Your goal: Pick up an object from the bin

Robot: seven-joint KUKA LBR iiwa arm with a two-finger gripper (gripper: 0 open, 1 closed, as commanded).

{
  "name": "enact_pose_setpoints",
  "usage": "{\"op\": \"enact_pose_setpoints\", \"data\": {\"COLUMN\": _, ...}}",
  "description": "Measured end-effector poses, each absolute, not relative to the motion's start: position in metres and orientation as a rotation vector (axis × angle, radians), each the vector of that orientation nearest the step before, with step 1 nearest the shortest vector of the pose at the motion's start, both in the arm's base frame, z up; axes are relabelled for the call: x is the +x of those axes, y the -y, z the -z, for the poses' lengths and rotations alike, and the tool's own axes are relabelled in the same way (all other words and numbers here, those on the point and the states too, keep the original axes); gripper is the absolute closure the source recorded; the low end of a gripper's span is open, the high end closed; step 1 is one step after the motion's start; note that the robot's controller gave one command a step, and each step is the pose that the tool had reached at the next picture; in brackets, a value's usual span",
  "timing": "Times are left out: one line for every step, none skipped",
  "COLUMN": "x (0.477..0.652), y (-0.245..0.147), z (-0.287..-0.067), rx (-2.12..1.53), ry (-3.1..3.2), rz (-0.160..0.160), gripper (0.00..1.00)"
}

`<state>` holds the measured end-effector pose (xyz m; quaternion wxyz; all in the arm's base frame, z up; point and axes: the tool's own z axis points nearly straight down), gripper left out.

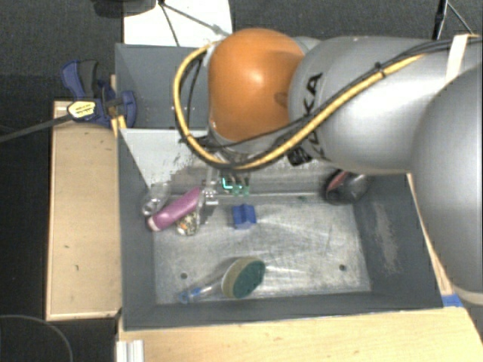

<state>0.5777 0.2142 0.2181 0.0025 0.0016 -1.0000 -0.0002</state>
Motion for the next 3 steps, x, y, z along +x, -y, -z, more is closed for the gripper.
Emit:
{"op": "enact_pose_setpoints", "data": {"x": 0.565, "y": -0.218, "z": -0.086, "rx": 0.147, "ry": 3.147, "rz": 0.005, "gripper": 0.00}}
{"op": "enact_pose_setpoints", "data": {"x": 0.564, "y": -0.217, "z": -0.084, "rx": 0.139, "ry": 3.145, "rz": 0.006, "gripper": 1.00}}
{"op": "enact_pose_setpoints", "data": {"x": 0.542, "y": -0.218, "z": -0.223, "rx": 0.065, "ry": 3.148, "rz": 0.005, "gripper": 1.00}}
